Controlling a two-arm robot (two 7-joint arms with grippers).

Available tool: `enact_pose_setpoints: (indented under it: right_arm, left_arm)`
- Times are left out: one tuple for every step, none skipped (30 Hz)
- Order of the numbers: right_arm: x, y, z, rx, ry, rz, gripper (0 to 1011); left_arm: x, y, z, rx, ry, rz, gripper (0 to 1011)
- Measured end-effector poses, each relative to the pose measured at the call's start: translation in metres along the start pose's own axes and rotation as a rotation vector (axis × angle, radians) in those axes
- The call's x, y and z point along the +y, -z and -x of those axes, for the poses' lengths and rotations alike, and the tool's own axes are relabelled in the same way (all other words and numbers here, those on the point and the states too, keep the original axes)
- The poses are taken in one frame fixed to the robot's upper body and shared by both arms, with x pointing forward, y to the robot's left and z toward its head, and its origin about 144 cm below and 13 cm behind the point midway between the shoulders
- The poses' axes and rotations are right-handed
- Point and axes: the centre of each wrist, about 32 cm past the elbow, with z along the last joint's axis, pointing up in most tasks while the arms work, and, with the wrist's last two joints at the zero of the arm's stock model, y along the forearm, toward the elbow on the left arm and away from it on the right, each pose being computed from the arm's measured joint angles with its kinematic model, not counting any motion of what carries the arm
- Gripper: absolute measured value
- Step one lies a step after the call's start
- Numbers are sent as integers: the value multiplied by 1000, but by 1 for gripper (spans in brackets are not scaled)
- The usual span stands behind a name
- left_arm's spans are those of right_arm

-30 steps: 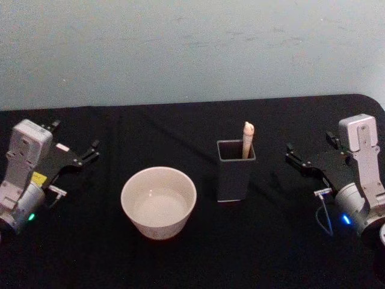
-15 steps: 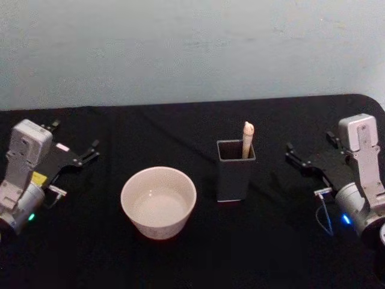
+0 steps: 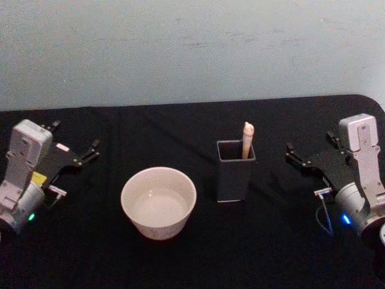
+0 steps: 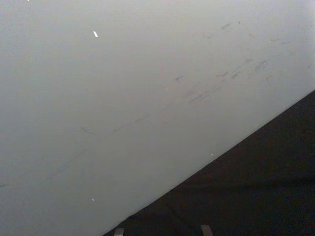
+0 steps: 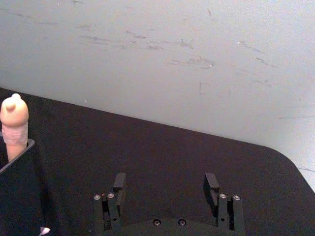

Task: Pick up the stirring spoon with one hand, stir inside the cup, then place it back in its original position.

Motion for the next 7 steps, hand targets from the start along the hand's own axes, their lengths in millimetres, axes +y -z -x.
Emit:
enact_pose_setpoints:
  right_arm:
    - [0, 0, 0, 0, 0, 0, 1003]
    - [0, 0, 0, 0, 0, 0, 1003]
    - [0, 0, 0, 0, 0, 0, 1003]
    - [0, 0, 0, 0, 0, 0, 1003]
    - [0, 0, 0, 0, 0, 0, 1002]
    - [0, 0, 0, 0, 0, 0, 1003]
    - [0, 0, 0, 0, 0, 0, 1002]
  left_arm:
    - [0, 0, 0, 0, 0, 0, 1001]
    - [0, 0, 0, 0, 0, 0, 1001]
    - [0, 0, 0, 0, 0, 0, 1001]
    - [0, 0, 0, 0, 0, 0, 1001]
    - [0, 0, 0, 0, 0, 0, 1001]
    - [0, 0, 0, 0, 0, 0, 1001]
    - [0, 0, 0, 0, 0, 0, 1001]
